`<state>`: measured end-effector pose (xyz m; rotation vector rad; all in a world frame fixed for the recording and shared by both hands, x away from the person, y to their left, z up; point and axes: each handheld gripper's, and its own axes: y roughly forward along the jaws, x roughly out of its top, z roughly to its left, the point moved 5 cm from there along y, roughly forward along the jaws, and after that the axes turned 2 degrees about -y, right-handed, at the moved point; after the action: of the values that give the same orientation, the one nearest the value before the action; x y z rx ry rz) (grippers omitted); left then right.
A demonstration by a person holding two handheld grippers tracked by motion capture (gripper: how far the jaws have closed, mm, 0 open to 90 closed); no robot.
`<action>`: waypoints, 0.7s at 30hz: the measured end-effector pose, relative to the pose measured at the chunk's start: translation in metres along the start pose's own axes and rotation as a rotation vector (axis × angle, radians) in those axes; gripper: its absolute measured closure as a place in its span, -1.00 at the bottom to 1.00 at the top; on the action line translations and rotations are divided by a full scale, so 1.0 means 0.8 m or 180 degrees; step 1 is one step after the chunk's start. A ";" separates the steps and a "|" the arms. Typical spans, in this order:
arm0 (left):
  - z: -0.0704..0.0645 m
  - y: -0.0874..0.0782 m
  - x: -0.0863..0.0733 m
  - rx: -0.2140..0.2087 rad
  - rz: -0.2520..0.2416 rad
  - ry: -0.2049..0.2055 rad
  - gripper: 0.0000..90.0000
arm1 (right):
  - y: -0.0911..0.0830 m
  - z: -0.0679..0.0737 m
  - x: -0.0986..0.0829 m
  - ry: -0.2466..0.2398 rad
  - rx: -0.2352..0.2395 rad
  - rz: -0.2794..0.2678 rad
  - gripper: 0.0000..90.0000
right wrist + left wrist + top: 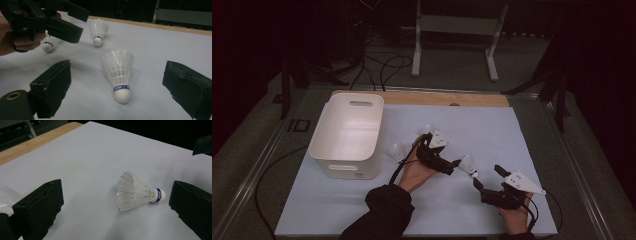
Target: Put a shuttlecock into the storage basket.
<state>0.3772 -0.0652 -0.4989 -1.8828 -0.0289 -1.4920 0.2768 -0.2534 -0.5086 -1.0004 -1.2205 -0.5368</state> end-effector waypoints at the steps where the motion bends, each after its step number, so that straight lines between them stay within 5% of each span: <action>1: -0.001 0.002 0.000 -0.0007 0.0002 0.0000 -1.00 | 0.000 0.000 0.000 0.0001 0.0000 0.0000 -0.82; 21: -0.013 0.030 -0.008 -0.0229 0.0146 -0.0062 -0.96 | -0.001 -0.001 0.001 0.0001 -0.0007 -0.0008 -0.82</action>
<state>0.3767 -0.0857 -0.5160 -1.9423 0.0594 -1.4613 0.2767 -0.2547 -0.5079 -1.0006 -1.2213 -0.5404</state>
